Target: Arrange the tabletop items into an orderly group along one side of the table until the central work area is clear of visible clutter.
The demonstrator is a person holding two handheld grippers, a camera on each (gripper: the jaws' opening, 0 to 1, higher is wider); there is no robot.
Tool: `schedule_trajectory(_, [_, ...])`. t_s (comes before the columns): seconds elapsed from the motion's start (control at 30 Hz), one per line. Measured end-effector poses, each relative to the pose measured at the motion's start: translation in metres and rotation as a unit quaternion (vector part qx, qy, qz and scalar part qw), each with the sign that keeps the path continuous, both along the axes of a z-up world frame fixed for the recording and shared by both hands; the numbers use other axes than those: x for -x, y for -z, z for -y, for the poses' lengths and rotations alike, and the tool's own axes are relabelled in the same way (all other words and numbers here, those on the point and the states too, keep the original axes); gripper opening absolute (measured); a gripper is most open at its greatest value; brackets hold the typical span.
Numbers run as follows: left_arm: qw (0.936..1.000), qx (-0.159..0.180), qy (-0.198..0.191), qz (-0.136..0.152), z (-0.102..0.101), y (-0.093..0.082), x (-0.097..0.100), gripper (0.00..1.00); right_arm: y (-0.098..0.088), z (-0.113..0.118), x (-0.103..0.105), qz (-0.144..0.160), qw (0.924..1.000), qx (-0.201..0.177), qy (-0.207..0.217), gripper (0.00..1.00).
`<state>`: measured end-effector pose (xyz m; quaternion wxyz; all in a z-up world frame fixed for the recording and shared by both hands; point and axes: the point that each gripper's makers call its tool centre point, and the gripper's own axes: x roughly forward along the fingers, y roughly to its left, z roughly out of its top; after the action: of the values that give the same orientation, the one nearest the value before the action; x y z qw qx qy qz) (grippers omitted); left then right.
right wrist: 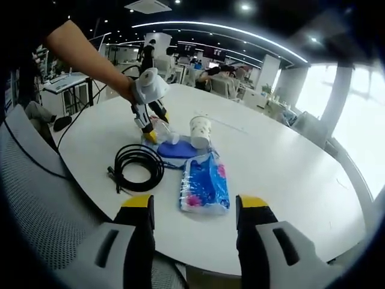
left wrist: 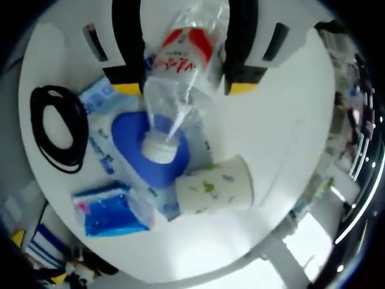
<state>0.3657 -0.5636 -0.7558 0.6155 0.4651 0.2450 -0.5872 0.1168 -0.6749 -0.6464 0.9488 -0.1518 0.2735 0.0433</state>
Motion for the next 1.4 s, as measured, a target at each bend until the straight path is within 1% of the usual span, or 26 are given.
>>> schedule_trajectory(0.1, [0.9998,-0.003,0.015,0.008,0.001,-0.001,0.002,0.47,-0.001,0.000,0.000,0.002,1.0000,0.000,0.001,0.54])
schedule_trajectory(0.4, [0.9999,-0.002,0.008,0.013,-0.003,-0.008,0.003,0.42,-0.001,0.000,0.000,0.004,1.0000,0.000,0.000,0.54])
schedule_trajectory(0.67, [0.9997,0.007,0.001,0.024,-0.011,-0.020,0.000,0.39,-0.002,-0.002,-0.001,0.007,0.9999,-0.007,-0.003,0.56])
schedule_trajectory(0.7, [0.9997,0.008,-0.001,0.025,-0.013,-0.021,0.000,0.39,-0.004,-0.003,-0.002,0.012,0.9999,-0.012,-0.002,0.57])
schedule_trajectory(0.8, [0.9996,0.011,-0.010,0.024,-0.017,-0.024,-0.002,0.39,-0.004,-0.003,-0.002,0.015,0.9997,-0.018,-0.001,0.60])
schedule_trajectory(1.13, [0.9978,0.037,-0.052,0.019,-0.032,-0.035,-0.011,0.38,-0.005,-0.004,-0.004,0.019,0.9992,-0.035,0.007,0.74])
schedule_trajectory(1.27, [0.9959,0.054,-0.069,0.020,-0.037,-0.041,-0.016,0.38,-0.005,-0.004,-0.005,0.021,0.9989,-0.040,0.009,0.77])
schedule_trajectory(1.4, [0.9933,0.070,-0.090,0.016,-0.041,-0.049,-0.020,0.38,-0.005,-0.005,-0.005,0.020,0.9989,-0.042,0.009,0.77])
